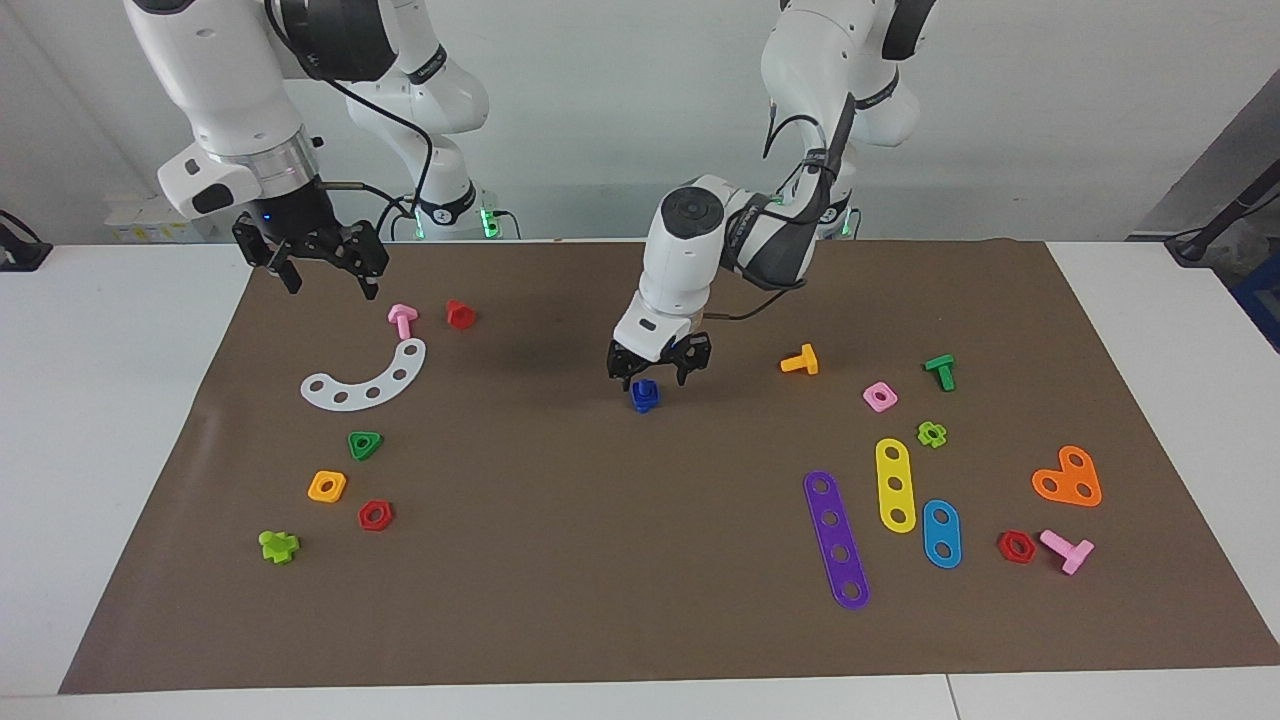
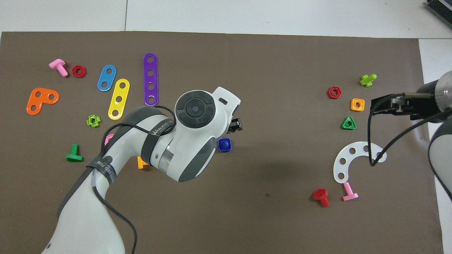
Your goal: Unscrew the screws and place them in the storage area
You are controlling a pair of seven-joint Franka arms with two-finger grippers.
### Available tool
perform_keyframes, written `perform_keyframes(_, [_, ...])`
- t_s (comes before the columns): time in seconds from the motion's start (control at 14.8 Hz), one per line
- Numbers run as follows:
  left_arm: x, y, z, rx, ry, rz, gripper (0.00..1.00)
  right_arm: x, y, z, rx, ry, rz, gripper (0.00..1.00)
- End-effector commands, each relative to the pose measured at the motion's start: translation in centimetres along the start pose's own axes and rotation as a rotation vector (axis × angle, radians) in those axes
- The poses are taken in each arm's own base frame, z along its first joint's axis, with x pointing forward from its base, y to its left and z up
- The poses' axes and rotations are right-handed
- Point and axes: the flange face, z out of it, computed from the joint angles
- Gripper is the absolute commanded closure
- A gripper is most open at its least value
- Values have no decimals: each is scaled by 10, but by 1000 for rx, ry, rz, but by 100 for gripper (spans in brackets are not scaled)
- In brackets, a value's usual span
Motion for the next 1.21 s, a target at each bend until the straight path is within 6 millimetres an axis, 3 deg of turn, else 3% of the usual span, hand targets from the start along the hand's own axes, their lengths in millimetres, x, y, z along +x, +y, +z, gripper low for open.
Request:
perform_keyframes(0.0, [-11,1,24,27,23,22,14,-8,3,-1,2,0,19,0])
perform_keyframes(0.27, [-23,-2,41,62,36,76,19,-8,3,-1,0,-5,17,0])
perform_keyframes(0.88, [-31,3,43,66,32,106,41,-8,1,-1,-1,-9,2,0])
perform_keyframes(1.01, [-33,2,45,69,28,123,51,-9,-2,-2,0,-6,-4,1])
perform_keyframes(1.15, [-32,1,46,73,24,133,68,-7,-6,-2,2,9,-9,1])
